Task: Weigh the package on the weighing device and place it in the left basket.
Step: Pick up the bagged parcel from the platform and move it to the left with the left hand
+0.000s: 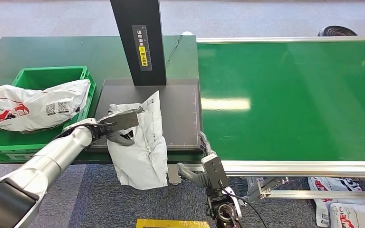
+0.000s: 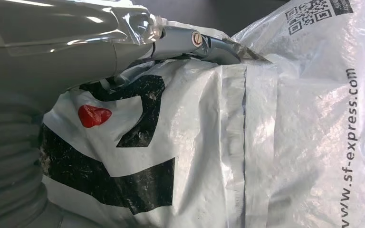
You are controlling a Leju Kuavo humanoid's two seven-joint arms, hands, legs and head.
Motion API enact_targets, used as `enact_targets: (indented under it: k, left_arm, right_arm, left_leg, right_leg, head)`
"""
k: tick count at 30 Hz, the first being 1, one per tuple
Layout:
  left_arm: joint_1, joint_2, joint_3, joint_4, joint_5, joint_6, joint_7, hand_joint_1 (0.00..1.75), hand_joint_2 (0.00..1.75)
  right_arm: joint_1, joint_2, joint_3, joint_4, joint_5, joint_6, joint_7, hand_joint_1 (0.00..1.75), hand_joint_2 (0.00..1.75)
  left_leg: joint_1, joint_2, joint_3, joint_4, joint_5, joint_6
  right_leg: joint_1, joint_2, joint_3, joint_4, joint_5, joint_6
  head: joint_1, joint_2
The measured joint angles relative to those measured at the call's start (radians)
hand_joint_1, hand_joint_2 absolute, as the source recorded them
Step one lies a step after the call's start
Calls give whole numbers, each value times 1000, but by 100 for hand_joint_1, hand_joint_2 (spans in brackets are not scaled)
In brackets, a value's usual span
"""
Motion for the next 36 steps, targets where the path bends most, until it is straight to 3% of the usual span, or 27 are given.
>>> enact_targets:
  k: [7, 11, 12, 28, 36]
  left_arm:
    - [55, -1, 44, 0, 3, 84, -2, 0, 175]
    - [79, -3, 65, 0, 2, 141, 10, 166, 175]
    - [83, -4, 71, 0, 2, 152, 13, 171, 175]
    - [98, -2, 123, 0, 1, 182, 30, 175, 175]
    - [104, -8, 156, -3, 12, 256, 30, 175, 175]
  right_arm:
    - [16, -10, -24, -30, 8, -2, 11, 0, 175]
    - [20, -12, -34, -46, 13, -2, 15, 0, 175]
    - [20, -12, -36, -49, 14, -2, 15, 0, 175]
    - [20, -12, -47, -57, 23, 3, 20, 0, 175]
    - [20, -12, -49, -57, 26, 3, 20, 0, 175]
  left_leg:
    - [0, 0, 3, 0, 0, 0]
    - [0, 0, 6, -1, -1, 0]
    - [0, 0, 7, -1, -1, 0]
    - [0, -1, 10, -1, 0, -1]
    - [0, 0, 10, -1, 0, -1]
  right_leg:
    - [0, 0, 3, 0, -1, 0]
    - [0, 0, 7, 0, -1, 0]
    - [0, 0, 8, 0, -1, 0]
    - [0, 0, 10, 0, -1, -1]
    - [0, 0, 9, 0, 0, -1]
  head:
    - [0, 0]
    - [0, 0]
    - [0, 0]
    - [0, 0]
    - [0, 0]
